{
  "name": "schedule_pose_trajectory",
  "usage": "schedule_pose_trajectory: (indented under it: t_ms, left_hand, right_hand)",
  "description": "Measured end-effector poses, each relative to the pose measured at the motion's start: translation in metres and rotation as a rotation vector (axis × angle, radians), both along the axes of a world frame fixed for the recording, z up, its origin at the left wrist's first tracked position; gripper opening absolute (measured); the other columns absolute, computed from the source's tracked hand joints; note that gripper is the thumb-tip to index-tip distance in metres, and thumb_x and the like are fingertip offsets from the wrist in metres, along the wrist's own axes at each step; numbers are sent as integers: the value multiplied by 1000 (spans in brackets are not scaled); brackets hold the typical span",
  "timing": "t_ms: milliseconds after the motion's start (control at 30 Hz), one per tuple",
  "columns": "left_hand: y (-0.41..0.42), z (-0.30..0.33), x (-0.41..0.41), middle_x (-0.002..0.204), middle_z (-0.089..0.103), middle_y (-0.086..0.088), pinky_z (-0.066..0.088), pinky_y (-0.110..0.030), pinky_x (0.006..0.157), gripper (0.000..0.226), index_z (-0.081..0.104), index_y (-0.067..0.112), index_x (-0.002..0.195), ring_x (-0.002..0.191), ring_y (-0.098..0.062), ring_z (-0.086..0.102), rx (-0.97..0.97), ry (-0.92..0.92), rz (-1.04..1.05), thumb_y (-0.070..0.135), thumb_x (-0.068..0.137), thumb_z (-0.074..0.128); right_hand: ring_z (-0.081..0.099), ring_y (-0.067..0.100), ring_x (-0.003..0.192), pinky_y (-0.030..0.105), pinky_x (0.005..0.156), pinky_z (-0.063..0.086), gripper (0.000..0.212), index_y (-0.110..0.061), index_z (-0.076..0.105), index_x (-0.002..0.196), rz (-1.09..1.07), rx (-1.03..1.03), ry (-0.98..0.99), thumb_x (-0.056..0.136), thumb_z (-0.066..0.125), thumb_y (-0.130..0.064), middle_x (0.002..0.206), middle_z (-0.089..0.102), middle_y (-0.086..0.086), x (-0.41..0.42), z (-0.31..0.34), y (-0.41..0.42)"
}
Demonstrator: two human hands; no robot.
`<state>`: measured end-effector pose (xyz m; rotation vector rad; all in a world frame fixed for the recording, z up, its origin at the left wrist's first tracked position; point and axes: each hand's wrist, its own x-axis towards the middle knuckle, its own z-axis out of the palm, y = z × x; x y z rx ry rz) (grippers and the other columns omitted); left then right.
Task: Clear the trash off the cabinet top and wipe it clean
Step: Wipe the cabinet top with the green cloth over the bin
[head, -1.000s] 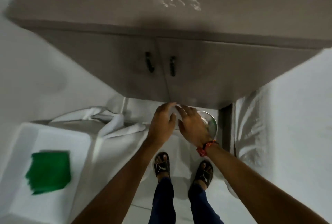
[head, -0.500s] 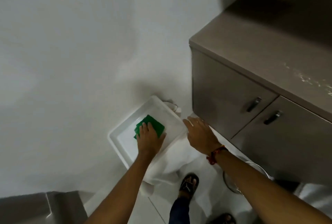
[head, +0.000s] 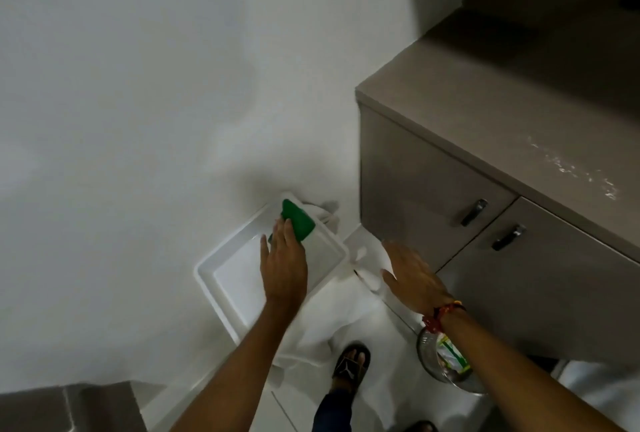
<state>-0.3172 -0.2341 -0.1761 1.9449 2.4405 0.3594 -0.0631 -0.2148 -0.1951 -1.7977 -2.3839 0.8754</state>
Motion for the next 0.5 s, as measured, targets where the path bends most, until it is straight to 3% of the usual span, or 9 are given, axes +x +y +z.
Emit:
schedule_pose_trajectory:
  t_ms: [67,167,300,433,500]
  left_hand:
    - [3,9,38,155,45,-23,37,-51,122,50,41,-2,149,147,-34,45,74,4,-165,8,100,44]
    - [-5,-3,111,158,41,-24,41,-51,120,55,37,-4,151,150,-35,38,14,-22,-452,9,98,41]
    - [-21,-74,186,148,52,-29,52,-53,108,52,51,-9,142,140,-39,52,-129,-10,-718,4,91,47]
    - [-20,-131,220,148,52,-29,50,-49,112,60,48,-7,145,137,-39,55,-311,-4,-718,-2,86,59]
    - [-25,-203,244,154,46,-26,48,-45,115,66,39,-2,151,140,-38,52,-391,-20,-758,0,89,61]
  right_hand:
    - [25,26,153,40,126,23,67,-14,16,161,-51,-46,-23,105,45,-34,167,24,10,17,-10,-5]
    - [30,27,150,40,123,27,68,-11,17,161,-139,-78,-63,104,44,-36,164,29,12,51,-38,-23]
    - [37,31,145,41,118,34,67,-5,23,158,-289,-189,-107,102,46,-34,160,35,16,101,-120,-70]
    - [29,32,149,42,123,24,70,-5,19,159,-359,-261,-168,102,43,-37,162,29,19,112,-191,-119]
    - [19,36,153,46,125,14,76,-3,12,160,-397,-326,-194,102,45,-39,166,19,22,124,-264,-154]
